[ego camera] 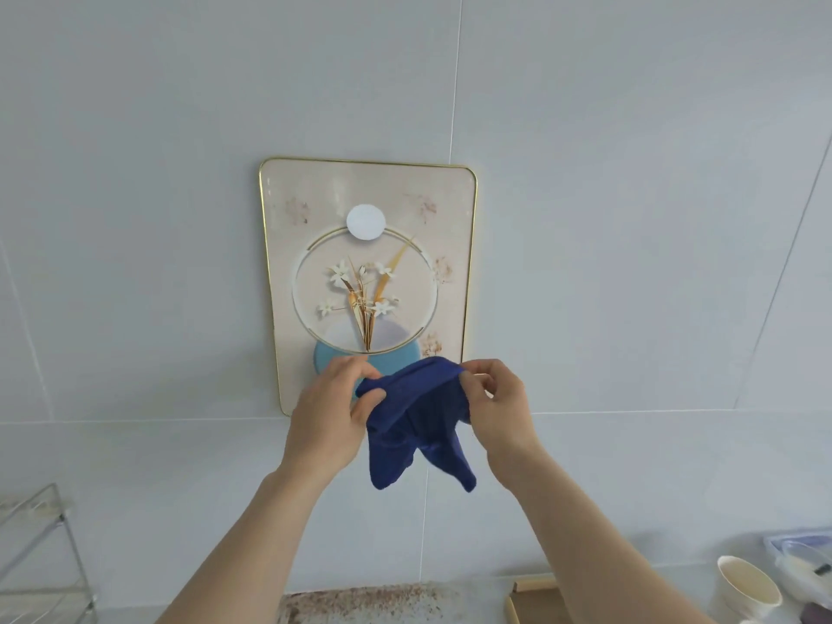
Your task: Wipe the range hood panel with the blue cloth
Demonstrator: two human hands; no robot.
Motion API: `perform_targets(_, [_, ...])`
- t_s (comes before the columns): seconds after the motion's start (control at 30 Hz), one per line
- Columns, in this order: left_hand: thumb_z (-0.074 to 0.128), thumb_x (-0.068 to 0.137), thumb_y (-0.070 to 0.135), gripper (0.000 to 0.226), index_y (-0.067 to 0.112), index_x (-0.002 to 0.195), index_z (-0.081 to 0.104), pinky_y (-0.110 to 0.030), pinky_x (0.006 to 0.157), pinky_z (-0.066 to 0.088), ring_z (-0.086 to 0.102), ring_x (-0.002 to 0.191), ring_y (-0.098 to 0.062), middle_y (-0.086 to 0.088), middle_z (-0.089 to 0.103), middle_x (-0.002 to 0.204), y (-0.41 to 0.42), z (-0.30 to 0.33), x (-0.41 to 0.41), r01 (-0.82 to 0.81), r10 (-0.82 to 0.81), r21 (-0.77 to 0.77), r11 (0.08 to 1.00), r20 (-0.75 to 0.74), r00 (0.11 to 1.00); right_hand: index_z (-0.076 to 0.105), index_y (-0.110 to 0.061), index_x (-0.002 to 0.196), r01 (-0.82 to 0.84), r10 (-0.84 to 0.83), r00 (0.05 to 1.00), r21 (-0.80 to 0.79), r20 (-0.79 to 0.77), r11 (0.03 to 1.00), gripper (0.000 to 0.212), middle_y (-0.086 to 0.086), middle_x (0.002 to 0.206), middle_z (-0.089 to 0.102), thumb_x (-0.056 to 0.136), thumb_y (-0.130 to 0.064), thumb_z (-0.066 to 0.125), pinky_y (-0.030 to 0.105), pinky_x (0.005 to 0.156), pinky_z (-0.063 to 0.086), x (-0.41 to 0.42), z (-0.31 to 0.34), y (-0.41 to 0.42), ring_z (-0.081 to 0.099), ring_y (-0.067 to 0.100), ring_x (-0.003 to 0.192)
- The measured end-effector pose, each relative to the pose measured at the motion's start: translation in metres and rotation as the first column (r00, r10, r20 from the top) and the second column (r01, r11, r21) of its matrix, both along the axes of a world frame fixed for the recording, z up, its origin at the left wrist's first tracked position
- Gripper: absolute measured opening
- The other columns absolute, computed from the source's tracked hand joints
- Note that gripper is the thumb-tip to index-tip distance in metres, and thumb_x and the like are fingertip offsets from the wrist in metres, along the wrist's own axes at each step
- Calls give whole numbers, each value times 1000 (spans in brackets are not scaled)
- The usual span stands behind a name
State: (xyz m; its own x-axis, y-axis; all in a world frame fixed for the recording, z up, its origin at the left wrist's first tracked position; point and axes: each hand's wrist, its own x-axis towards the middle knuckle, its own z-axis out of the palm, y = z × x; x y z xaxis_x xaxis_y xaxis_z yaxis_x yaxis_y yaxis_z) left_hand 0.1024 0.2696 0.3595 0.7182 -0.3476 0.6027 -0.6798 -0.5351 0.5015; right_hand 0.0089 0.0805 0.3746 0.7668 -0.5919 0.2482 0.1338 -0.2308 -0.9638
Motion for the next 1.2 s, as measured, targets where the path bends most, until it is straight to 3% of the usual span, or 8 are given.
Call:
perform_targets(0.1, [58, 101, 30, 10, 26, 110, 56, -31, 76, 54, 67, 93, -15, 11, 70, 100, -15, 6, -8, 121, -151, -203, 972, -141, 978, 67, -10, 104, -79, 52, 995, 367, 80, 927, 11, 11, 89, 73, 105, -20, 62, 42, 74, 63, 0, 8, 13, 68, 21, 72])
perform_targets(0.23, [61, 100, 30, 8, 28, 106, 56, -32, 74, 58, 70, 85, -9, 12, 72, 94, -38, 0, -24, 133, -218, -373, 918, -196, 956, 69, -3, 115, -288, 252, 957, 535, 141, 794, 50, 19, 97, 76, 103, -50, 58, 36, 66, 62, 5, -1, 32, 75, 28, 83])
perform_targets(0.33, [62, 99, 32, 9, 33, 107, 58, -34, 80, 62, 72, 86, -5, 17, 74, 95, -48, -14, -26, 131, -215, -341, 931, -221, 951, 66, -7, 126, -441, 410, 890, 602, 199, 666, 63, 23, 117, 74, 100, -62, 52, 47, 87, 62, 8, -13, 31, 74, 36, 105])
perform_targets(0.5, [59, 86, 33, 26, 43, 111, 61, -36, 98, 55, 65, 109, 3, 28, 71, 110, -40, -25, -9, 224, -263, -175, 959, -253, 931, 68, -4, 123, -273, 300, 954, 408, -3, 871, 23, 18, 109, 79, 101, -12, 66, 47, 94, 61, 17, -31, 0, 76, 34, 103])
perform_targets(0.7, [62, 95, 31, 44, 27, 138, 53, -36, 113, 38, 49, 135, -16, 9, 57, 143, -37, -21, 25, -18, 29, -81, 997, 141, 990, 60, -35, 124, 72, -65, 995, -101, 71, 992, 38, -17, 97, 74, 96, -12, 70, 29, 79, 57, 42, -11, -16, 72, 13, 96])
perform_targets(0.9, [44, 102, 30, 56, 19, 156, 37, -46, 130, 13, 18, 159, -21, -1, 30, 168, -57, 9, 66, -110, 64, 77, 991, 452, 890, 67, -26, 119, 444, -122, 858, -601, 499, 664, 41, -3, 125, 57, 88, 1, 72, 39, 69, 58, 85, 8, -26, 66, 13, 98])
perform_targets(1.07, [27, 109, 34, 56, 20, 163, 19, -55, 129, 15, 6, 161, -23, 0, 12, 173, -78, 7, 99, -231, 102, 174, 957, 544, 833, 74, -17, 115, 602, -201, 797, -721, 570, 342, 52, 6, 121, 67, 71, 13, 73, 37, 50, 53, 125, -13, -40, 62, 28, 104])
perform_targets(1.2, [25, 109, 38, 58, 21, 163, 18, -55, 130, 7, 4, 161, -23, 1, 11, 173, -88, -5, 120, -247, 131, 132, 960, 565, 814, 74, -13, 124, 642, -198, 767, -729, 610, 237, 49, 10, 123, 70, 81, 11, 73, 39, 69, 54, 143, -40, -46, 60, 30, 103])
